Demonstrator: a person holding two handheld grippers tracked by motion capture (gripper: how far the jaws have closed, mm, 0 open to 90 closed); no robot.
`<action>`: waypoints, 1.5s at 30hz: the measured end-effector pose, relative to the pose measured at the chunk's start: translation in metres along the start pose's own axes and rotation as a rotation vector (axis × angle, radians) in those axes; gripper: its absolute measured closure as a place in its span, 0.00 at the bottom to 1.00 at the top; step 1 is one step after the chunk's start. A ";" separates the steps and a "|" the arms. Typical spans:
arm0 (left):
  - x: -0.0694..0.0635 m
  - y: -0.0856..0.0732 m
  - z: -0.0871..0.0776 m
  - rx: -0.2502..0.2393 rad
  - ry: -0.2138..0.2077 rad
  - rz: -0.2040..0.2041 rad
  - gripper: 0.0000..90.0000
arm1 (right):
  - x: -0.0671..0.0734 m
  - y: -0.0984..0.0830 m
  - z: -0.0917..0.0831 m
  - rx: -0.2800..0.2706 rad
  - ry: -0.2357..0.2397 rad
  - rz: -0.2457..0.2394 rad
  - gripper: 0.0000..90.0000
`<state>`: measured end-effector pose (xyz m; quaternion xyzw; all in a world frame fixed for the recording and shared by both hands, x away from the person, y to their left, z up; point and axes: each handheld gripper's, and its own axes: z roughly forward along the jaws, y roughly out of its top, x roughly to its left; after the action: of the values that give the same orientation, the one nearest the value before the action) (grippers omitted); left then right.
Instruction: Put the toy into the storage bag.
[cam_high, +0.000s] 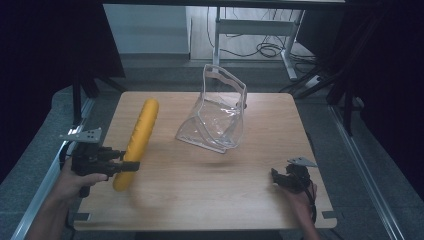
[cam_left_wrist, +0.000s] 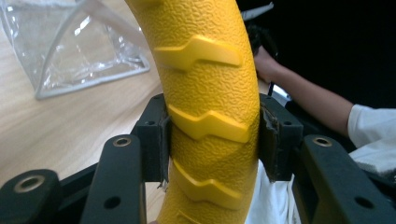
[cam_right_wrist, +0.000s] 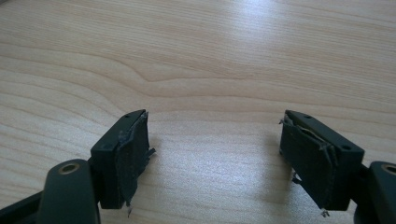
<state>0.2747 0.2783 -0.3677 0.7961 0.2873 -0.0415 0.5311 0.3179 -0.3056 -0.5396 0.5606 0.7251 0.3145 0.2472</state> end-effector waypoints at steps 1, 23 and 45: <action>0.000 0.000 -0.001 -0.011 -0.005 -0.002 0.58 | 0.000 0.000 0.000 -0.002 -0.001 -0.003 0.27; -0.003 0.019 0.018 -0.287 -0.017 -0.059 0.58 | 0.000 0.000 0.000 -0.002 0.000 -0.003 0.27; -0.031 0.037 0.066 -0.372 0.166 0.041 0.57 | 0.000 0.000 0.000 0.002 0.000 -0.001 0.27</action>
<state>0.2835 0.1982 -0.3543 0.6907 0.3166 0.0889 0.6440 0.3178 -0.3059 -0.5393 0.5604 0.7257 0.3137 0.2469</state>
